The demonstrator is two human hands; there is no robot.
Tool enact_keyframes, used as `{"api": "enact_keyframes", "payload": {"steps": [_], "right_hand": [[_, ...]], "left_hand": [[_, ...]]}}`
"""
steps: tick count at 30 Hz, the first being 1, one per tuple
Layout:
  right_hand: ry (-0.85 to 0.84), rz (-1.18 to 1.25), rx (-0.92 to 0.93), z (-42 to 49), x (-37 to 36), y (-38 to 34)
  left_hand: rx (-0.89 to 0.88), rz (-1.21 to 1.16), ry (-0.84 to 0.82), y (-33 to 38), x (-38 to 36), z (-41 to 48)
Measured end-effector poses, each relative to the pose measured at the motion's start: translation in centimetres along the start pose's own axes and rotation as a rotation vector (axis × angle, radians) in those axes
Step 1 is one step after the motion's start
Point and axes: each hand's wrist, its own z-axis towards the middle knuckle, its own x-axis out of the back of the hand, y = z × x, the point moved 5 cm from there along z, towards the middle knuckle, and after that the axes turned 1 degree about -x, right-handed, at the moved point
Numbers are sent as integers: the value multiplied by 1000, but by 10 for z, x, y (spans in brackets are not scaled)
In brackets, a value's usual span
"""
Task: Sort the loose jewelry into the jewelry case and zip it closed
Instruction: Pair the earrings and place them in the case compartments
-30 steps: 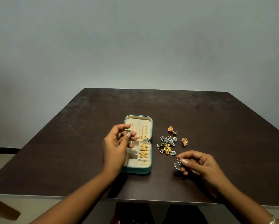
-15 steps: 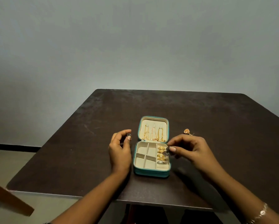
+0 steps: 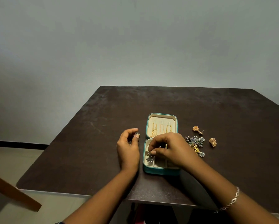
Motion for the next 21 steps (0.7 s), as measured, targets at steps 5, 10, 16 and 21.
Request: {"api": "enact_keyframes", "payload": {"steps": [5,10,16,21], "right_hand": [[-62,-151,-9,6,-12,-1],[-97,-278,26,8,-19,-3],[-15,-261,46,7,-22,-2],[128,-2,20,4,1,4]], "left_hand": [[7,19,2,0,1,1],[6,9,-2,1,1,1],[33,-29,-5,1,4,0],[-3,-93,-98,28,8,3]]}}
